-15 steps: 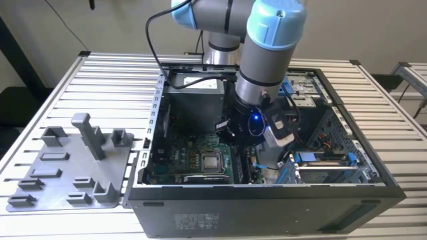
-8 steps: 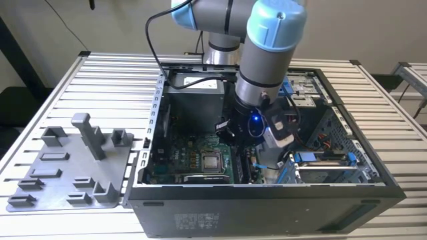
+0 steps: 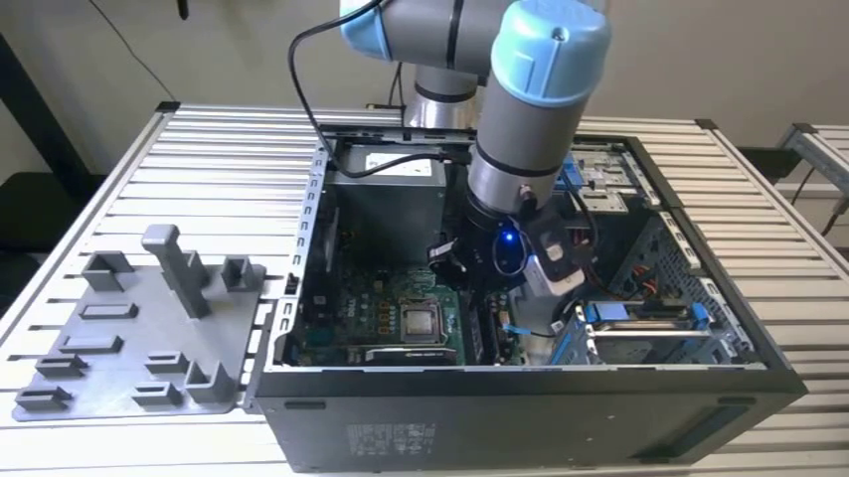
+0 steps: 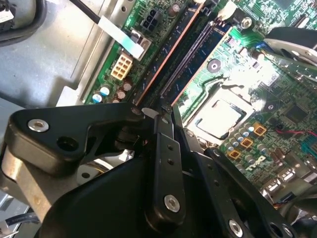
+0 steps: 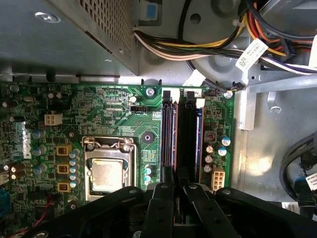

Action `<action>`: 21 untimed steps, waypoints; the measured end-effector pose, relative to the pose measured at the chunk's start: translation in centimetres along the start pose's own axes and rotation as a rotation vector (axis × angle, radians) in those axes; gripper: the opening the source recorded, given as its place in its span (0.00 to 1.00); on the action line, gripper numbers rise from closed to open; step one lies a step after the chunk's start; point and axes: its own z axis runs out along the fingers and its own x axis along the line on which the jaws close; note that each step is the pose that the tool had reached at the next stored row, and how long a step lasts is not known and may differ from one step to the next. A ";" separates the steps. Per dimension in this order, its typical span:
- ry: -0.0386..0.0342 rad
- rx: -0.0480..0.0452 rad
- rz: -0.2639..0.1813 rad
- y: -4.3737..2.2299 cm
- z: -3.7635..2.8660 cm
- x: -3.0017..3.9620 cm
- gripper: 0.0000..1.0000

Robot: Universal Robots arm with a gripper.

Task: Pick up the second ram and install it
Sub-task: 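Insert the second ram into the second slot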

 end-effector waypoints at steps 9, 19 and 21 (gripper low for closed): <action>0.0001 -0.0009 0.001 -0.07 -0.01 0.01 0.15; 0.0001 -0.0009 0.001 -0.05 -2.11 0.06 0.28; 0.0001 -0.0009 0.001 -0.04 -2.73 0.08 0.28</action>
